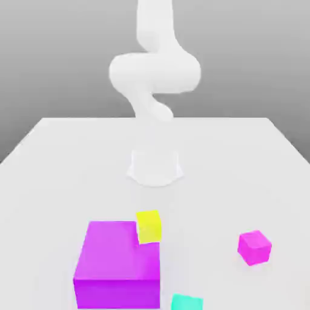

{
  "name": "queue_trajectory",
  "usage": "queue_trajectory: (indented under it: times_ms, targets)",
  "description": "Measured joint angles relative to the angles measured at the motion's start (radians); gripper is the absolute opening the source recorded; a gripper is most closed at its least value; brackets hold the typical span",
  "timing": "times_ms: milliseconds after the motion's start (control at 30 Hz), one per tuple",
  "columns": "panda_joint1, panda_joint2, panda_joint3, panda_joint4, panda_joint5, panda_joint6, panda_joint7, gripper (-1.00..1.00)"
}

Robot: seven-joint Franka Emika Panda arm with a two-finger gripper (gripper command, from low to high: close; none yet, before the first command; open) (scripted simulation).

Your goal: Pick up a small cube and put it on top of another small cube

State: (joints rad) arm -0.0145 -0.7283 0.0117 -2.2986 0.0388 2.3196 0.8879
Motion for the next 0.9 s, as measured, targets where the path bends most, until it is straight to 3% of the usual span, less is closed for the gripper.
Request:
queue_trajectory:
  times_ms: [467, 900]
  targets:
    - [-0.080, 0.402, 0.113, 0.009, 0.126, 0.108, 0.562, 0.00]
    - [-0.095, 0.773, 0.182, 0.012, 0.038, 0.221, 1.222, 0.00]
